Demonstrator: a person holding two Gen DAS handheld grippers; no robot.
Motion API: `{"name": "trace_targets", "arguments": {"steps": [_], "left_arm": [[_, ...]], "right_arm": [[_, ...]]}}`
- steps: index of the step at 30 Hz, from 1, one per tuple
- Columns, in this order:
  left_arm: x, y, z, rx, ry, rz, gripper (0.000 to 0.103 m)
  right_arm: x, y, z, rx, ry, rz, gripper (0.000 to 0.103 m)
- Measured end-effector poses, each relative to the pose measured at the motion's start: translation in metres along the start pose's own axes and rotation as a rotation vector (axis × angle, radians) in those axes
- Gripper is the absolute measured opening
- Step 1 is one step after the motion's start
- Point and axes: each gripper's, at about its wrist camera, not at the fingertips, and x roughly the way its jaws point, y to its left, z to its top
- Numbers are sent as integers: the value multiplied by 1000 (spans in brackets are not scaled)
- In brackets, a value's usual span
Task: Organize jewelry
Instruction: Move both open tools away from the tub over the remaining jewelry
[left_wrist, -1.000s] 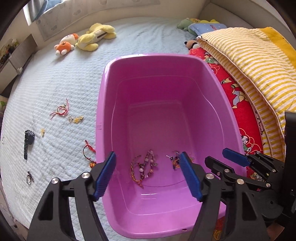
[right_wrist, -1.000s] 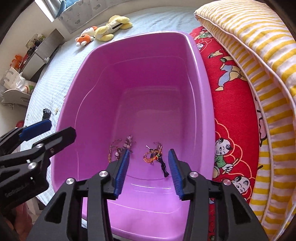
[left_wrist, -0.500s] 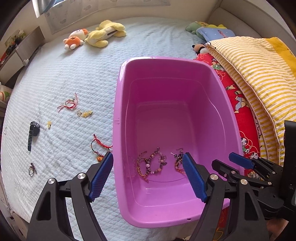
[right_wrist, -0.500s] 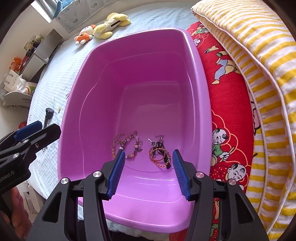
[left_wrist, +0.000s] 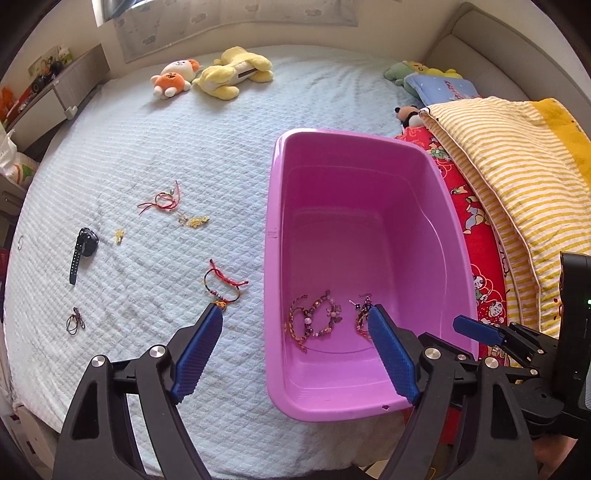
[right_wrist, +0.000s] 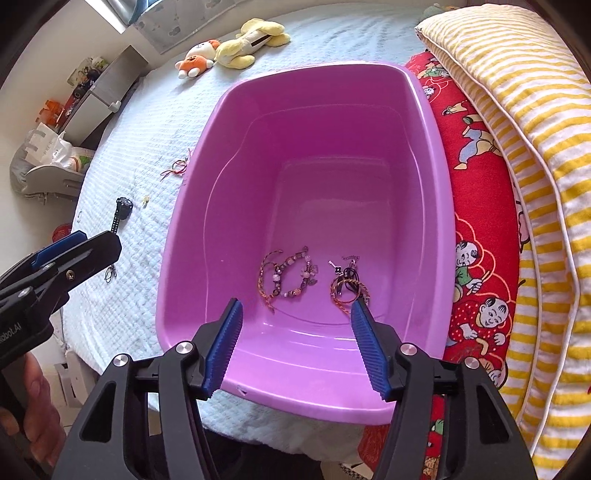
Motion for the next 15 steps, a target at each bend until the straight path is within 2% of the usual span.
{"name": "trace_targets", "arguments": {"steps": [6,10,15], "left_arm": [[-15,23,-19,-60,-9,15,79],[-24,48,-34,-147,-13,20,79],[-38,85,-63,-244,-3,73,79]], "right_arm": [[-5,22,-18,-52,44,9,62],[-3,42,-28,-118,68,25,62],[3,74,-36,-184,59,87,63]]}}
